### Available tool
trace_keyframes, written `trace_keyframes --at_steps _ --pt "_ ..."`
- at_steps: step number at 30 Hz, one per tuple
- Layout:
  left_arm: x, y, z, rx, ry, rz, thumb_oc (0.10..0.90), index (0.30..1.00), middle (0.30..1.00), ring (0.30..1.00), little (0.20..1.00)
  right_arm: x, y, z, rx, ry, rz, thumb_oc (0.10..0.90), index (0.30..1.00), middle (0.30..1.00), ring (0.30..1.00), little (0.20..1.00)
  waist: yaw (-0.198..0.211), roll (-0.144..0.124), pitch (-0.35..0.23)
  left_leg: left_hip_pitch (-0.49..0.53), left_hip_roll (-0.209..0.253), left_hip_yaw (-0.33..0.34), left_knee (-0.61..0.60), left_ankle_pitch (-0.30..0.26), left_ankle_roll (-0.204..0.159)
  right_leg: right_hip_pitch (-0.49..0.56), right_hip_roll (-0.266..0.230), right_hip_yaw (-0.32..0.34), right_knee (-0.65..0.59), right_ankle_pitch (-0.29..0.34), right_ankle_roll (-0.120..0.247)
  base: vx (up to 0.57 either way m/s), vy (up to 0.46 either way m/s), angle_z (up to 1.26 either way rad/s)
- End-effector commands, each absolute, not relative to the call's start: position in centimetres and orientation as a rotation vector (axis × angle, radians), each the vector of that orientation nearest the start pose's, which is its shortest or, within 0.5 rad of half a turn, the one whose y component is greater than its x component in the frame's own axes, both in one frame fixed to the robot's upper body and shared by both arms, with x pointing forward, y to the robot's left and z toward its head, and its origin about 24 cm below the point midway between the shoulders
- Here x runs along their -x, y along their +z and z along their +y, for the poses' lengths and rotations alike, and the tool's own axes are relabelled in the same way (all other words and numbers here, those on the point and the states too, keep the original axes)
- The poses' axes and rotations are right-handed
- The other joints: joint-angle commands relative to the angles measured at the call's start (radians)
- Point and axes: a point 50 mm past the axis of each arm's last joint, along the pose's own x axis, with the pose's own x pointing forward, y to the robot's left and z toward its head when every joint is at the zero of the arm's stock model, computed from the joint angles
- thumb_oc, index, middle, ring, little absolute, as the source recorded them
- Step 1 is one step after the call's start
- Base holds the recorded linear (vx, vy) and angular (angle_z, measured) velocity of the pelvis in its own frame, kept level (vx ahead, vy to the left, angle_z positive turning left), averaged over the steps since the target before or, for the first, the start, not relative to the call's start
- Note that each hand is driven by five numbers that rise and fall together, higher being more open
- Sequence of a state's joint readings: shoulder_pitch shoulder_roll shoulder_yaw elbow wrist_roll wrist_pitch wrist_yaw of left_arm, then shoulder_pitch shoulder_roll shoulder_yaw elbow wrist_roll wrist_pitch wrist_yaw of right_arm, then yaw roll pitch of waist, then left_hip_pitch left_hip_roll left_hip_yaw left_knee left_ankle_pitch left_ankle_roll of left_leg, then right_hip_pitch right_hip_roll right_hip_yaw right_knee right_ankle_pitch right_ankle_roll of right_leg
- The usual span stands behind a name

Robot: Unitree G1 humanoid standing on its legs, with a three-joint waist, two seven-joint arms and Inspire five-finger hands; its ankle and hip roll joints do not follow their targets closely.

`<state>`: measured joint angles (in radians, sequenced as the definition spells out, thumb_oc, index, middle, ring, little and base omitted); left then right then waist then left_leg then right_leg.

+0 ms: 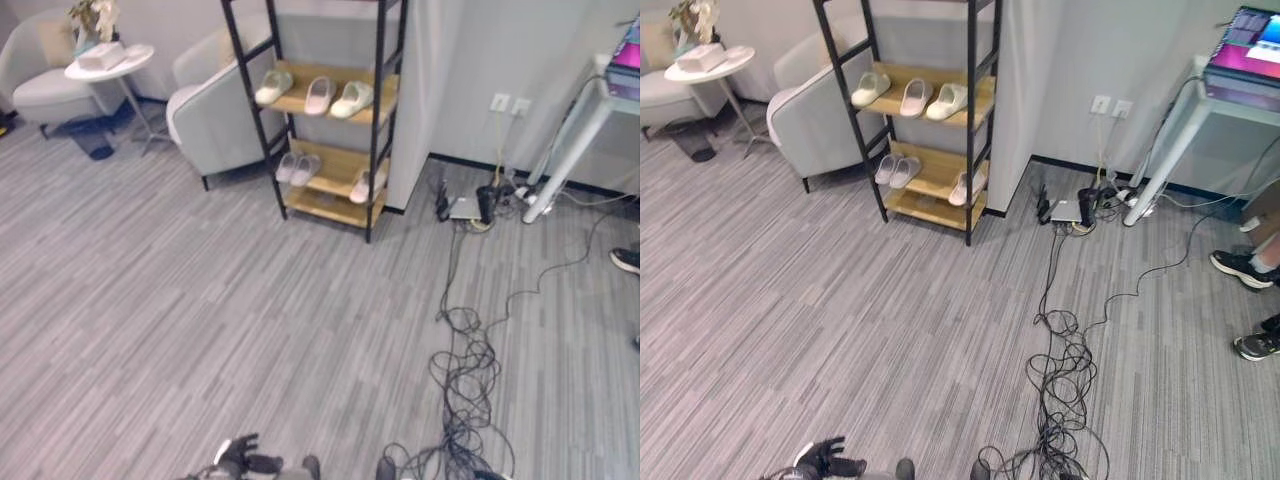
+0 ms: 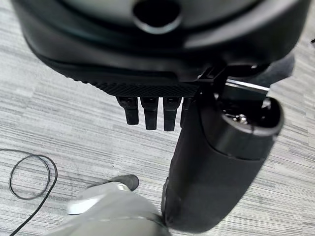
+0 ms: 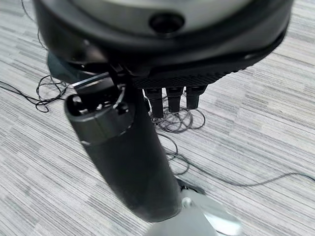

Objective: Arrange the slippers neatly on the shoe rack.

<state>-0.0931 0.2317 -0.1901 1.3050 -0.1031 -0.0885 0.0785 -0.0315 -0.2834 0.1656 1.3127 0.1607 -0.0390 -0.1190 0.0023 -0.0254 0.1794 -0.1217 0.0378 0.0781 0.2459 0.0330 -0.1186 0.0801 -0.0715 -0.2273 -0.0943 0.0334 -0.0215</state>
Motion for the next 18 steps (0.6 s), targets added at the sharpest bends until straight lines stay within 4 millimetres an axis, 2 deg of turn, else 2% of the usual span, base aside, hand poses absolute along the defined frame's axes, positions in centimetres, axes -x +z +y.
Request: trace_keyframes --at_steps 1,5,8,9,12,13,14,15,17,18 --pt "-9.4 -16.3 22.6 -0.346 0.04 1.21 0.8 0.9 0.9 0.9 0.9 -8.7 -15.2 -27.3 0.352 -0.278 1.213 0.8 0.9 0.9 0.9 0.9 0.013 -0.021 -0.01 -0.101 0.032 0.023 -0.029 -0.002 0.028 0.034 0.01 0.02 0.046 -0.107 0.104 0.18 0.056 0.1" --pt "-8.9 -16.4 23.0 -0.345 0.057 1.225 0.8 0.9 0.9 0.9 0.9 -8.7 -15.3 -27.0 0.35 -0.267 1.213 0.8 0.9 0.9 0.9 0.9 0.031 -0.016 -0.017 -0.111 0.032 0.045 -0.105 0.039 0.03 0.063 0.026 0.053 0.047 -0.144 0.109 0.19 0.091 0.06" --pt "-8.8 -16.3 23.2 -0.346 0.061 1.228 0.8 0.9 0.9 0.9 0.9 -8.6 -15.4 -26.8 0.353 -0.256 1.22 0.8 0.9 0.9 0.9 0.9 0.035 -0.022 -0.023 -0.115 0.022 0.046 -0.096 0.032 0.039 0.068 0.02 0.064 0.063 -0.156 0.112 0.16 0.118 -0.36" --pt "-9.0 -16.3 23.2 -0.346 0.064 1.223 0.8 0.9 0.9 0.9 0.9 -8.7 -15.4 -26.5 0.361 -0.237 1.222 0.8 0.9 0.9 0.9 0.9 0.043 -0.033 -0.035 -0.109 0.007 0.058 -0.093 0.006 0.057 0.068 -0.002 0.066 0.099 -0.166 0.127 0.17 0.138 -0.48" --pt "-9.5 -16.1 23.6 -0.35 0.076 1.204 0.8 0.9 0.9 0.9 0.9 -9.3 -15.4 -26.4 0.363 -0.223 1.214 0.8 0.9 0.9 0.9 0.9 0.052 -0.035 -0.037 -0.078 -0.012 0.075 -0.101 -0.027 0.088 0.021 -0.045 0.068 0.219 -0.15 0.164 0.16 0.157 -0.43" --pt "-9.6 -16.1 23.6 -0.351 0.076 1.203 0.8 0.9 0.9 0.9 0.9 -9.3 -15.4 -26.4 0.363 -0.223 1.214 0.8 0.9 0.9 0.9 0.9 0.053 -0.036 -0.037 -0.077 -0.012 0.076 -0.101 -0.028 0.089 0.019 -0.047 0.069 0.223 -0.152 0.165 0.11 0.118 -0.16" --pt "-9.9 -16.0 23.7 -0.353 0.078 1.193 0.8 0.9 0.9 0.9 0.9 -9.6 -15.3 -26.3 0.358 -0.221 1.206 0.8 0.9 0.9 0.9 0.9 0.054 -0.034 -0.034 -0.062 -0.021 0.077 -0.105 -0.04 0.102 -0.014 -0.064 0.066 0.29 -0.13 0.182 0.14 0.178 -0.08" --pt "-10.6 -15.7 23.9 -0.359 0.082 1.171 0.8 0.9 0.9 0.9 0.9 -10.3 -15.2 -26.0 0.346 -0.215 1.183 0.8 0.9 0.9 0.9 0.9 0.039 -0.033 -0.014 -0.02 -0.039 0.067 -0.102 -0.07 0.132 -0.084 -0.086 0.084 0.435 -0.037 0.197 0.18 0.228 -0.24" --pt "-11.2 -15.5 24.1 -0.359 0.092 1.152 0.8 0.9 0.9 0.9 0.9 -11.1 -15.1 -25.8 0.338 -0.208 1.156 0.8 0.9 0.9 0.9 0.9 0.029 -0.018 0.01 0.002 -0.047 0.051 -0.089 -0.09 0.159 -0.153 -0.082 0.105 0.565 0.005 0.186 0.16 0.173 -0.13" --pt "-11.1 -15.5 24.2 -0.36 0.093 1.152 0.8 0.9 0.9 0.9 0.9 -11.2 -15.0 -25.7 0.335 -0.207 1.149 0.8 0.9 0.9 0.9 0.9 0.028 -0.01 0.013 0.016 -0.049 0.043 -0.091 -0.101 0.167 -0.176 -0.079 0.103 0.593 0.007 0.184 0.28 0.143 0.23"
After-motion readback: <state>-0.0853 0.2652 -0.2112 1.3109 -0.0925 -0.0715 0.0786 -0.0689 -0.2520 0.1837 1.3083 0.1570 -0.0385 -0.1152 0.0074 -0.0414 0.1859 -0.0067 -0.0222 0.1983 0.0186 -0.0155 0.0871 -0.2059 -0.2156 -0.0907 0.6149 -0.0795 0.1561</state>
